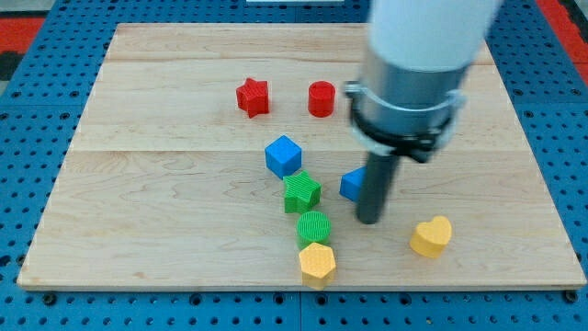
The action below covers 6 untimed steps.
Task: Move the green circle to the left side of the green star
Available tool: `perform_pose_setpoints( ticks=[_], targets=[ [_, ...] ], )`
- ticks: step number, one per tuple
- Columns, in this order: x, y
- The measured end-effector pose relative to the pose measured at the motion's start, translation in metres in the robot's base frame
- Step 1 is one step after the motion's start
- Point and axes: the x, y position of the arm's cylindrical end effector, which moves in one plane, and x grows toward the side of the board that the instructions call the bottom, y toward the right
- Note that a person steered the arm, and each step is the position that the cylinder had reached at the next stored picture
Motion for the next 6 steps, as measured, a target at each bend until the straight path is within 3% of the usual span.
perform_pose_setpoints(
  ticks=[2, 3, 4, 5, 6],
  targets=[
    [0.015, 0.031],
    [0.046, 0.027],
    [0.05, -0.002],
    [0.042, -0.046],
    [0.005, -0.058]
  ],
)
